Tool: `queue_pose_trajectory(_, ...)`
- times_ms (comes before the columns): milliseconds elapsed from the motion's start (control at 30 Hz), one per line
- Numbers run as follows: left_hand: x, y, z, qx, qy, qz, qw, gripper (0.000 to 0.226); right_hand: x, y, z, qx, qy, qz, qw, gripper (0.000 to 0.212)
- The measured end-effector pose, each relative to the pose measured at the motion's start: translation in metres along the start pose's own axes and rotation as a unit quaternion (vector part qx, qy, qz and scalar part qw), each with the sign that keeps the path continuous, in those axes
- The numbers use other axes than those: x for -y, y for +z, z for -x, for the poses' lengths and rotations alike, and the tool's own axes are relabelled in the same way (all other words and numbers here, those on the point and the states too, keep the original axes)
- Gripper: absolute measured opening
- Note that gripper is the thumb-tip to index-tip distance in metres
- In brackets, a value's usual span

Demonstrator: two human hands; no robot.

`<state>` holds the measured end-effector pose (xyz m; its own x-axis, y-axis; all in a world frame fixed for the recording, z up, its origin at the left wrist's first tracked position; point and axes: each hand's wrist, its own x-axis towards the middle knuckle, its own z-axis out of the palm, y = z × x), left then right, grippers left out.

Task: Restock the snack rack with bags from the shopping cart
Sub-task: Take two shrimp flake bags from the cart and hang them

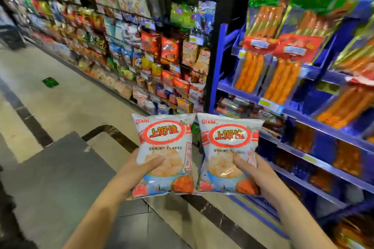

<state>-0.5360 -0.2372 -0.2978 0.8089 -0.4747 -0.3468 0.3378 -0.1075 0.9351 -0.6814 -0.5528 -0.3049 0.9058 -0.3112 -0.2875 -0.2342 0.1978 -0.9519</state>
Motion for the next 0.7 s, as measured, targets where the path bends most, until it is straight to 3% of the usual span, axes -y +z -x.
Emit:
queue_pose_trajectory(100,-0.001,-0.059,0.008,-0.050,0.003,0.016,0.999,0.063,0.010,0.055,-0.037,0.066,0.009,0.016,0.998,0.040)
queue_pose_trajectory(200,-0.005,-0.104,0.015,-0.086,0.025,0.057,0.994,0.049,0.021,0.103,-0.077,0.124,0.001,0.038,0.992,0.042)
queue_pose_trajectory(367,-0.027,-0.152,0.009,-0.165,0.074,0.032,0.983,0.027,0.031,0.170,-0.158,0.201,-0.011,0.055,0.978,0.039)
queue_pose_trajectory(700,-0.074,-0.243,-0.078,-0.248,0.114,0.011,0.962,0.043,0.076,0.279,-0.334,0.295,-0.016,0.062,0.953,0.036)
